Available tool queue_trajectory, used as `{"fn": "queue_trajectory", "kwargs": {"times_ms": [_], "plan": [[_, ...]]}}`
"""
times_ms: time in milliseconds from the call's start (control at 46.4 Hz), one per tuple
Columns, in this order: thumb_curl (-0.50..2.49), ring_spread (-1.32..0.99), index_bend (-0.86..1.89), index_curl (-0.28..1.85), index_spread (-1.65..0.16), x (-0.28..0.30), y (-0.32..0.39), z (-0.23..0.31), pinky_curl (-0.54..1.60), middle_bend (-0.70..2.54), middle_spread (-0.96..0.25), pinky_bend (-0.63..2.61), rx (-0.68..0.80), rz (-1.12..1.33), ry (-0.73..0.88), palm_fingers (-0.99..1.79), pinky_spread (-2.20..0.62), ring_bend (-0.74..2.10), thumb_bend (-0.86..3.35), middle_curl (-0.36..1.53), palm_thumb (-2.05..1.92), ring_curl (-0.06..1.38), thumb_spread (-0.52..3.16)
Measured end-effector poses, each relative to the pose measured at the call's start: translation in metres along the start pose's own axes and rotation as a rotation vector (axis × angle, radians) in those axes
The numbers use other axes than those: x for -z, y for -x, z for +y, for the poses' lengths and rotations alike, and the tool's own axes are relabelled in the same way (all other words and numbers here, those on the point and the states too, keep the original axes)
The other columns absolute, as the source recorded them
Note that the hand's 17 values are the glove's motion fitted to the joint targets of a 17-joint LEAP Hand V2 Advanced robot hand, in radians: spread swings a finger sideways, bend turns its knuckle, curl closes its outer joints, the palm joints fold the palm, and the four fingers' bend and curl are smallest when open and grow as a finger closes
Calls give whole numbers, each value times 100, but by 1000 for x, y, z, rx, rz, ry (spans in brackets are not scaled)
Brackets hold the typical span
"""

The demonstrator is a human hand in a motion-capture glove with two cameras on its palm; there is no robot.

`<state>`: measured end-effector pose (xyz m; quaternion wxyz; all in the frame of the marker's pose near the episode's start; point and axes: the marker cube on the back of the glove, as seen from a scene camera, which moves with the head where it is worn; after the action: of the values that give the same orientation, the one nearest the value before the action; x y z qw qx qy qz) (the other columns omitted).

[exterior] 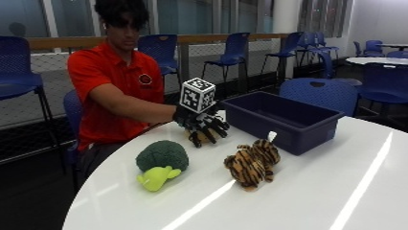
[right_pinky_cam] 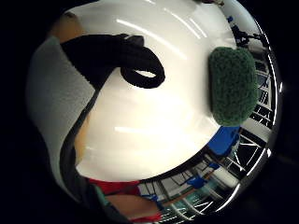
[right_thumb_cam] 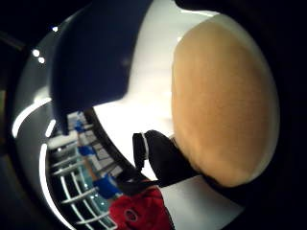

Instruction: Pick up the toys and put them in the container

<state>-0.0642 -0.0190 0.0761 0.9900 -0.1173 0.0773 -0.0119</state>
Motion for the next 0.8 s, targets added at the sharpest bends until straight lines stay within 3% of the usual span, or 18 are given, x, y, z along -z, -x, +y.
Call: {"fn": "queue_trajectory", "kwargs": {"times_ms": [237,518,798], "plan": [[23,-4,10,21,-35,1,6,5,39,20,-6,116,-8,88,24,5,4,63,0,23,5,28,108],[34,-30,14,21,-38,9,13,2,34,43,-23,110,8,39,-81,65,-30,86,11,33,29,34,127],[57,-48,25,30,-39,48,-11,-11,37,58,-37,103,9,-81,-137,95,-41,94,24,43,67,41,95]]}}
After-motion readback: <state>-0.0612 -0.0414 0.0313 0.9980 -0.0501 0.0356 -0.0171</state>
